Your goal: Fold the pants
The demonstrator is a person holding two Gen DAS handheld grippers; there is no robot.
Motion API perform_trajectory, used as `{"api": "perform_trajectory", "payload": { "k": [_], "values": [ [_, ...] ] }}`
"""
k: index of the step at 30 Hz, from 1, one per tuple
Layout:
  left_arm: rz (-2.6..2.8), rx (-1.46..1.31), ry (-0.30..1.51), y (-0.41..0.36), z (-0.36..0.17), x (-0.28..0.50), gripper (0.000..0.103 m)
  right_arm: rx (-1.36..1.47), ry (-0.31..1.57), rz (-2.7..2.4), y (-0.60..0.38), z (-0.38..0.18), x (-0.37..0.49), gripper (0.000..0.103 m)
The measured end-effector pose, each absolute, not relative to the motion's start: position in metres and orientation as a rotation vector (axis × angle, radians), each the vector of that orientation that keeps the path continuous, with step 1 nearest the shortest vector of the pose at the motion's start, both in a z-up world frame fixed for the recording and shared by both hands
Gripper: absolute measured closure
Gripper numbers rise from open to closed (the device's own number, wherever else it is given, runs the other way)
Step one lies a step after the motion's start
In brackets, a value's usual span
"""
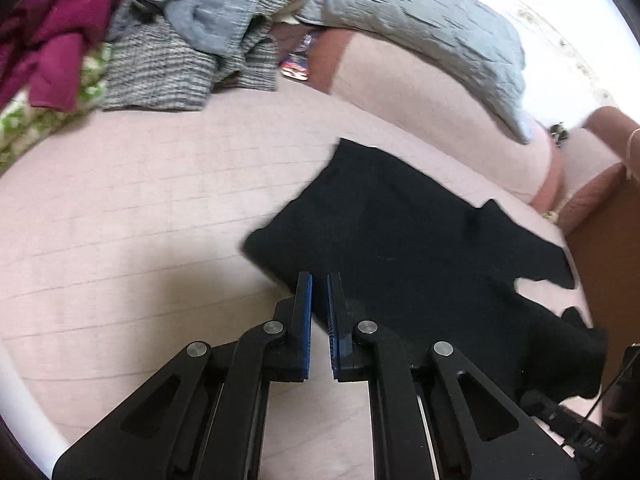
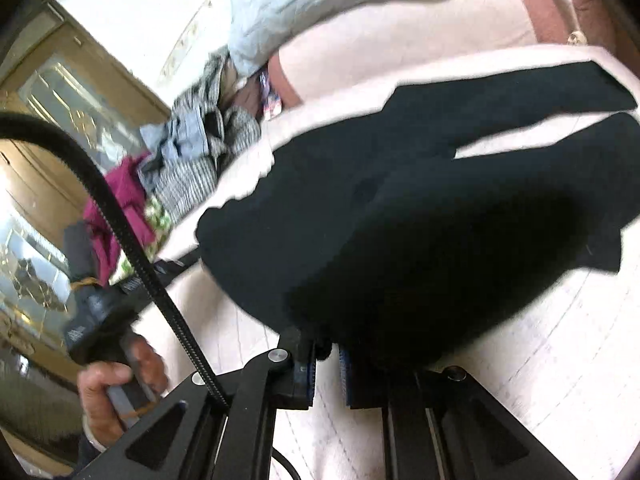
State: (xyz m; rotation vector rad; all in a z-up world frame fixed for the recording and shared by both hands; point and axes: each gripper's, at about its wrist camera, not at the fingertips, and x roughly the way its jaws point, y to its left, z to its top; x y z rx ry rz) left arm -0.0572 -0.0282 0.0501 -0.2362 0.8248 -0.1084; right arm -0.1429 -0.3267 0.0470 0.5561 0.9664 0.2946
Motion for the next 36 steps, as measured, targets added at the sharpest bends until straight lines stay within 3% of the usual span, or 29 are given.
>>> {"api": "perform_trajectory", "payload": {
  "k": [4,6,7,8,20,27,34,36],
  "values": [
    [-0.121,-0.274,0.909,-0.02,0.033,-0.055,0.097,0.599,0.998,0.271,-0.333,0.031,-0.157,0.084],
    [-0.137,-0.267,0.902,-0.022,0.034,-0.059,0.097,0.547,0.989,0.26,-0.339,0.04,-0.167,0.069],
    [-0.143,-0.258,0.896,-0.025,0.036,-0.061,0.097,0.522,0.979,0.254,-0.343,0.044,-0.172,0.055],
    [-0.152,-0.251,0.891,-0.028,0.039,-0.063,0.097,0.504,0.97,0.249,-0.347,0.049,-0.176,0.05],
    [-0.312,-0.244,0.946,-0.086,0.048,-0.075,0.095,0.38,0.895,-0.012,-0.453,0.098,-0.21,0.049],
    [-0.51,-0.174,0.966,-0.157,0.057,-0.078,0.095,0.49,0.955,-0.085,-0.52,0.069,-0.161,0.049],
    [-0.651,-0.067,0.959,-0.225,0.061,-0.086,0.095,0.544,0.95,0.044,-0.523,0.059,-0.115,0.05],
    [-0.672,-0.04,0.967,-0.239,0.059,-0.088,0.095,0.524,0.985,0.113,-0.511,0.049,-0.099,0.078]
  ]
}}
